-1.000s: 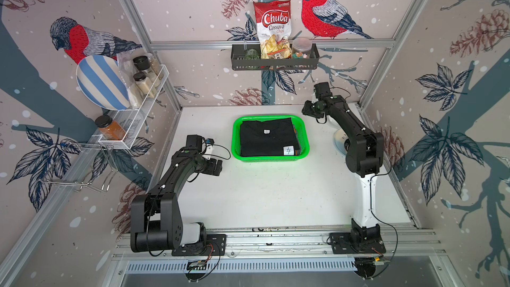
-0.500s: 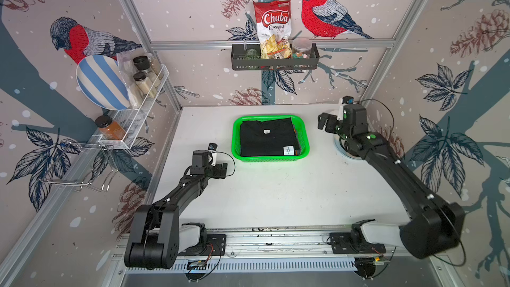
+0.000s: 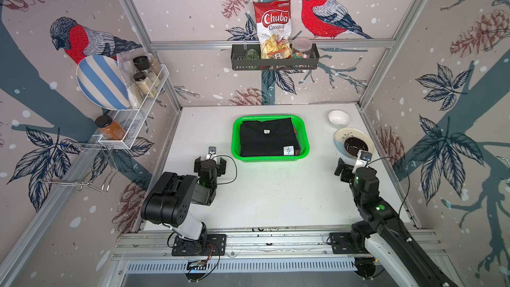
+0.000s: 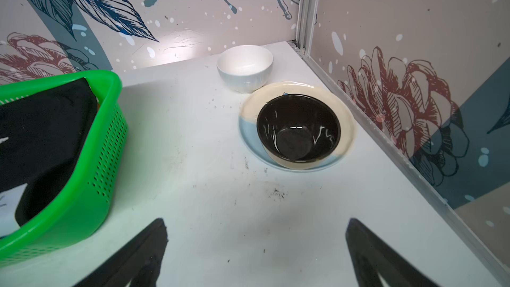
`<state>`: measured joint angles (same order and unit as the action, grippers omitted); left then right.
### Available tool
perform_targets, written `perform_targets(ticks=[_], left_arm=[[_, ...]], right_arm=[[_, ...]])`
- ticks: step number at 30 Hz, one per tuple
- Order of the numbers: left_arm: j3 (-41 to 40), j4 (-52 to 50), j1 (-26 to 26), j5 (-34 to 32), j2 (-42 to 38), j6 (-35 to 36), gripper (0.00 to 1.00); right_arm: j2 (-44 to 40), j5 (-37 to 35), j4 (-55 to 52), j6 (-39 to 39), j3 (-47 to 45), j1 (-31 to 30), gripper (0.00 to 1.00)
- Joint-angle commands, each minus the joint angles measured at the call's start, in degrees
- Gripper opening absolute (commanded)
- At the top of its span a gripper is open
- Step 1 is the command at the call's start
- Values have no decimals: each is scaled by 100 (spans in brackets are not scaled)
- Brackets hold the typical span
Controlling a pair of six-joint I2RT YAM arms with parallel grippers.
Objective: Put the folded t-shirts into the basket
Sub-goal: Reset both arms
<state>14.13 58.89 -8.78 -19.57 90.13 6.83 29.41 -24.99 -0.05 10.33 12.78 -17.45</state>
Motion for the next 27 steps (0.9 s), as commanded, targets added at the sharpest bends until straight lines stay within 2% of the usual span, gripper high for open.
perform_targets(ticks=[1,4,8,12,17,23,25,27], left_arm=[[276,326,178,146,-101,-285,98],[417,-38,429,325,-148,-564,98],[433,-26,493,468,-128,-571,99],[477,-120,497,221,-132,-672,99],[492,-155,500,225,-137,-673,99],[506,-190,503,221,-144,-674,98],[508,-190,507,222,-145,-672,99],[532,-240,506,271,-144,-650,99]], right_arm=[[-71,7,1552,-624,-471,11,100],[175,164,2686,-1010,-990,80,100],[805,677,3756,-1028,-1299,374,100],[1598,1064,4648,-1118,-1347,629,100],[2891,1452,5858,-1183,-1231,872,100],[4768,1473,7246,-1211,-789,974,100],[5156,1275,7318,-1072,-642,1022,100],[5452,1482,7345,-929,-531,1183,100]])
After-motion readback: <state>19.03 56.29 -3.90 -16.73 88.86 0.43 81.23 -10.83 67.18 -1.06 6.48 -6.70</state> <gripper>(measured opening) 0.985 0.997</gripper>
